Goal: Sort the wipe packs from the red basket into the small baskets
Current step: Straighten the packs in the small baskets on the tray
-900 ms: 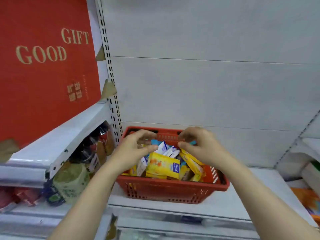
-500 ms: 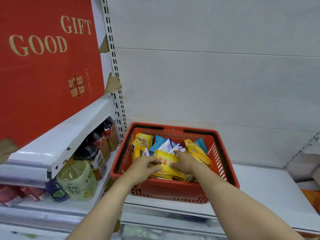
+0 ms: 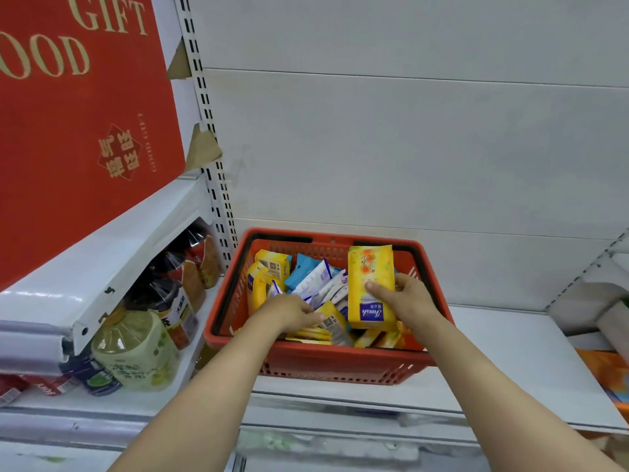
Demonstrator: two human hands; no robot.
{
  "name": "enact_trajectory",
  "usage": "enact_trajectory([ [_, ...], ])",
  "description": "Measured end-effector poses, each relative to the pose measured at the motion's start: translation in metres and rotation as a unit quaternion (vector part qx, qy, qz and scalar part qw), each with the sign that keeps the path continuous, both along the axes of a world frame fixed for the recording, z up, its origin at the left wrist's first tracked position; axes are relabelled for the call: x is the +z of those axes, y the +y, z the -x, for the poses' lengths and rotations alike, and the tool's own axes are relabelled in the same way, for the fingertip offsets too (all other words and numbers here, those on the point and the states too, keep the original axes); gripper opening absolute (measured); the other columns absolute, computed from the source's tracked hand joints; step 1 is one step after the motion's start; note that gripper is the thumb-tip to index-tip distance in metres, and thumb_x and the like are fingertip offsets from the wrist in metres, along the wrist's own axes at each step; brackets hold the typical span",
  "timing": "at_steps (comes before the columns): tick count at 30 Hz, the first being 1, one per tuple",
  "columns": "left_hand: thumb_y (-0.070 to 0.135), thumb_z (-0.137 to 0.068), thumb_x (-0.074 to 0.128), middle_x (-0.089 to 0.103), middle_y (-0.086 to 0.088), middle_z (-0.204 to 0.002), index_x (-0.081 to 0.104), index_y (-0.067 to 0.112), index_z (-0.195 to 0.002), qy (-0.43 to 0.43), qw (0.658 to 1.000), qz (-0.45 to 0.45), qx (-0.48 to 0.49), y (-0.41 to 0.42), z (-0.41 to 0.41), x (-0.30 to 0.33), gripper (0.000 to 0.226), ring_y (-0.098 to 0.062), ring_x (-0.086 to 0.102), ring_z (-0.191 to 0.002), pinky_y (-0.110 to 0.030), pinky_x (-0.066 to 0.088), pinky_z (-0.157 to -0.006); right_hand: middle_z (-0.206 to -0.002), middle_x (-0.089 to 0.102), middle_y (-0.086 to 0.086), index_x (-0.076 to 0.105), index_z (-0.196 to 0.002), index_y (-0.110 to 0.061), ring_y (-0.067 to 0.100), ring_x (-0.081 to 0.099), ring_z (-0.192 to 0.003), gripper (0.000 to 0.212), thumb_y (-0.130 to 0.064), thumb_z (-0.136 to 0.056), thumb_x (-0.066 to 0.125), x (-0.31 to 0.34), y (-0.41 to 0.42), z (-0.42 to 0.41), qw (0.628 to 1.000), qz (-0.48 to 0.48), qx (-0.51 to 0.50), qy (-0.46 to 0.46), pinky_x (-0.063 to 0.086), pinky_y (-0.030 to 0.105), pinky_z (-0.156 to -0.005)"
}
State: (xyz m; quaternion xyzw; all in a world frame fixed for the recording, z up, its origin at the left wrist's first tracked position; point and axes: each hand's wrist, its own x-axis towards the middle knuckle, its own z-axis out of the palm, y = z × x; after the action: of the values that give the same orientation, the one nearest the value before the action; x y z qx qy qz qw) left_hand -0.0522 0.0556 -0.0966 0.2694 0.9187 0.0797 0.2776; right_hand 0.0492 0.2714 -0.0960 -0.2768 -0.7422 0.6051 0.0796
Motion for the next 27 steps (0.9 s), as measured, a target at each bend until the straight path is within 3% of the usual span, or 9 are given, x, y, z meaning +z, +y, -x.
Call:
enact_trajectory([
  [3,0.074,-0.086,0.048,0.050,0.006,-0.146,0.058,0.037,-0.135,-0.095,0.995,0.037,-0.020,0.005,-0.003,-0.008,0.062,-0.019,0.046,-0.133,-0.031,0.035,-0.110,-0.096,0.076,0.005,0.067,-0.106,-0.017,0.021,0.075,-0.081,0.039,-0.035,-0.076,0.084,0.004,-0.004,-0.014,0.999,0.042,-0.024,0.009,0.062,0.045,-0.078],
  [5,0.063,-0.085,0.062,0.059,0.004,-0.136,0.065,0.029,-0.129,-0.099,0.995,0.001,-0.015,0.002,0.000,-0.011,0.056,-0.017,0.054,-0.123,-0.028,0.041,-0.102,-0.096,0.076,0.006,0.067,-0.107,-0.016,0.022,0.075,-0.080,0.039,-0.034,-0.076,0.084,0.006,-0.006,-0.021,0.997,0.070,-0.034,0.017,0.062,0.044,-0.076],
  [8,0.042,-0.084,0.074,0.071,-0.009,-0.095,0.076,0.011,-0.102,-0.090,0.991,-0.094,0.042,-0.002,0.007,-0.017,0.035,-0.019,0.065,-0.092,-0.026,0.046,-0.077,-0.094,0.077,0.006,0.067,-0.107,-0.016,0.023,0.076,-0.079,0.039,-0.032,-0.076,0.084,0.010,-0.008,-0.029,0.993,0.102,-0.046,0.029,0.062,0.039,-0.068],
  [10,0.042,-0.085,0.073,0.060,-0.010,-0.068,0.071,0.004,-0.076,-0.052,0.977,-0.177,0.108,-0.004,0.006,-0.015,0.038,-0.023,0.063,-0.068,-0.030,0.043,-0.065,-0.090,0.078,0.003,0.067,-0.106,-0.017,0.022,0.076,-0.077,0.038,-0.033,-0.076,0.083,0.013,-0.009,-0.033,0.991,0.120,-0.051,0.041,0.060,0.033,-0.060],
  [13,0.048,-0.090,0.065,0.063,-0.005,-0.060,0.060,0.012,-0.068,0.030,0.929,-0.302,0.211,-0.009,0.006,0.001,0.043,-0.024,0.068,-0.054,-0.026,0.047,-0.052,-0.091,0.078,0.003,0.067,-0.110,-0.017,0.023,0.076,-0.080,0.039,-0.034,-0.077,0.082,0.018,-0.011,-0.036,0.985,0.151,-0.045,0.063,0.058,0.030,-0.058],
  [16,0.047,-0.096,0.056,0.068,-0.008,-0.054,0.068,0.015,-0.083,0.007,0.860,-0.419,0.291,-0.011,0.002,0.024,0.037,-0.022,0.063,-0.042,-0.029,0.049,-0.044,-0.100,0.077,0.007,0.066,-0.117,-0.015,0.025,0.075,-0.087,0.042,-0.033,-0.081,0.078,0.023,-0.019,-0.037,0.974,0.206,-0.025,0.092,0.060,0.033,-0.063],
  [19,0.045,-0.097,0.056,0.062,-0.006,-0.048,0.069,0.014,-0.080,-0.040,0.802,-0.495,0.334,-0.010,-0.009,0.037,0.037,-0.021,0.056,-0.040,-0.027,0.043,-0.043,-0.110,0.074,0.010,0.064,-0.122,-0.014,0.028,0.073,-0.098,0.045,-0.035,-0.083,0.075,0.031,-0.032,-0.035,0.963,0.244,0.020,0.108,0.061,0.039,-0.075],
  [22,0.045,-0.097,0.055,0.062,-0.007,-0.052,0.070,0.010,-0.086,-0.077,0.776,-0.529,0.334,-0.011,-0.020,0.042,0.039,-0.014,0.051,-0.036,-0.021,0.037,-0.036,-0.116,0.072,0.012,0.063,-0.124,-0.017,0.031,0.070,-0.104,0.047,-0.038,-0.083,0.073,0.035,-0.043,-0.035,0.956,0.267,0.056,0.107,0.059,0.045,-0.085],
  [27,0.040,-0.096,0.060,0.071,-0.010,-0.103,0.063,0.017,-0.117,-0.244,0.709,-0.585,0.311,-0.015,-0.036,0.042,0.031,-0.017,0.067,-0.052,-0.021,0.050,-0.041,-0.112,0.074,0.011,0.060,-0.126,-0.015,0.028,0.073,-0.096,0.054,-0.039,-0.079,0.074,0.042,-0.048,-0.047,0.961,0.248,0.008,0.125,0.062,0.040,-0.074],
])
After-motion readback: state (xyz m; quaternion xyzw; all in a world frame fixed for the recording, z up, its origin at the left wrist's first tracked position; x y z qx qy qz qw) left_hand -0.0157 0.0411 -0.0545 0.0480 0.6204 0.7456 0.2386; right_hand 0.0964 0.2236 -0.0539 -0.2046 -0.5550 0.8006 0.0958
